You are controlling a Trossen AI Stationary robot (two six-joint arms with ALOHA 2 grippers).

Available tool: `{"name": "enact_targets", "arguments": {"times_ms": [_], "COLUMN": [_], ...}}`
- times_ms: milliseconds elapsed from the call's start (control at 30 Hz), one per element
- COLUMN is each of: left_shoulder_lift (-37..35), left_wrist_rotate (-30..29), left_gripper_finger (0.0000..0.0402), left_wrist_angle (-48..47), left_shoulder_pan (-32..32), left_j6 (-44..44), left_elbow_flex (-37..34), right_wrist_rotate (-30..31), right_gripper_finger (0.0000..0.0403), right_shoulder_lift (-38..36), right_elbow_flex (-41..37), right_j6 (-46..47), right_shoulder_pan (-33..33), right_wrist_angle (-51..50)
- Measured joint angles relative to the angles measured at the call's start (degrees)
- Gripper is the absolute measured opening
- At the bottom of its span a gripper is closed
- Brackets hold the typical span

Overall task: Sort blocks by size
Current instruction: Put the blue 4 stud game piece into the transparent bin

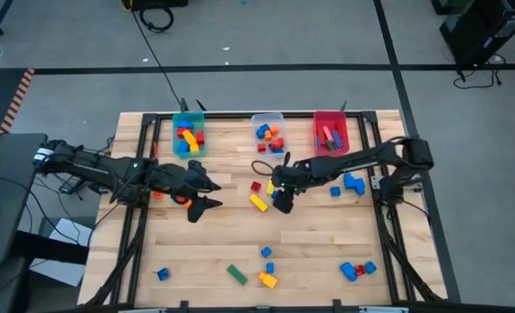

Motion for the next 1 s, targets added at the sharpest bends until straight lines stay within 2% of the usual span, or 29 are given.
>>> {"name": "enact_targets", "arguments": {"times_ms": [267,433,567,767,1000], "left_shoulder_lift": [0.0,0.0,0.0,0.1,0.1], "left_wrist_rotate": [0.0,0.0,0.0,0.0,0.0], "left_gripper_finger": [0.0280,0.0280,0.0280,0.0280,0.0280], "left_wrist_angle": [0.1,0.3,0.4,0.4,1.7], "left_shoulder_pan": [-0.5,-0.5,-0.5,-0.5,-0.5], "left_j6": [-0.4,-0.3,-0.3,0.1,0.1], "left_elbow_flex": [0.0,0.0,0.0,0.0,0.0], "right_wrist_rotate": [-0.8,-0.7,0.2,0.8,-2.0], "right_gripper_finger": [0.0239,0.0232,0.0201,0.0104,0.0102], "right_shoulder_lift": [5.1,8.6,10.2,9.7,2.0], "right_elbow_flex": [0.0,0.0,0.2,0.0,0.0], "right_j6": [0.0,-0.6,-0.7,-2.4,-4.5], "right_shoulder_pan": [1.0,1.0,1.0,1.0,-0.3], "right_wrist_angle": [3.1,4.6,5.5,5.8,5.9]}}
